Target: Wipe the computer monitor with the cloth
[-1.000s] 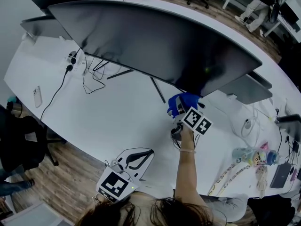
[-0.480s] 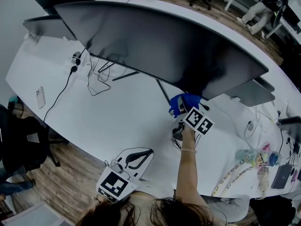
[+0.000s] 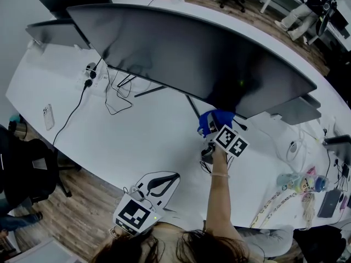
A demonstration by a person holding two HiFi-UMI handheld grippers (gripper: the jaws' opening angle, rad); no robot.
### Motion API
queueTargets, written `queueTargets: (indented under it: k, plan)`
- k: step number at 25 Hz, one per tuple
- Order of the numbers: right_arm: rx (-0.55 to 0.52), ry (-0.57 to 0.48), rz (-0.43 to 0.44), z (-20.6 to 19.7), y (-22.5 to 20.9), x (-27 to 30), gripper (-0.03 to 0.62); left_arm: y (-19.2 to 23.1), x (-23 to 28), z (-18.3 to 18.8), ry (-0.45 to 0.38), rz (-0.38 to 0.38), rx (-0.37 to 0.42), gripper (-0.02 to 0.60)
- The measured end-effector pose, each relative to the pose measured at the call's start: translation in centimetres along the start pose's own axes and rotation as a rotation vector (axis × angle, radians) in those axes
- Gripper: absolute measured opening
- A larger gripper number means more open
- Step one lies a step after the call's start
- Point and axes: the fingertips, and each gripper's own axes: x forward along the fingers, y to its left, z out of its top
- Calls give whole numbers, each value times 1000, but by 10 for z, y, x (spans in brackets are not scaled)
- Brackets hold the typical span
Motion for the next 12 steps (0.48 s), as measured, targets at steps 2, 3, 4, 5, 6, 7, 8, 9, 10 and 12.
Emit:
queueTargets:
  k: [2,3,4,5,6,7,8,9,10,12]
  plan:
    - [-3,-2,-5,-1,4,3,97,5,-4,1,-1,0,-3,9]
    - [-4,-3,-7,-3,6,4,97,7,-6,1,-2,-1,-11,9]
    - [-5,-5,-9,-4,8,6,97,9,-8,2,-3,-1,-20,9]
    - [-5,-7,-11,-5,10,7,97,12,-10,2,-3,-2,-26,9]
    - [-4,-9,-13,-6,11,9,97,15,-12,2,-3,-3,-27,9]
    - [-3,-13,-15,-6,13,10,97,17,-14,2,-2,-6,-21,9]
    - [-2,-16,-17,-7,15,11,97,19,-15,3,-2,-10,-5,9]
    - [-2,-19,-19,-7,16,11,97,21,-17,3,-2,-15,8,9]
    - [-4,-21,-21,-8,18,12,97,23,-19,3,-3,-19,12,9]
    - [-7,-25,-25,-9,21,13,97,26,-22,1,-3,-30,9,9]
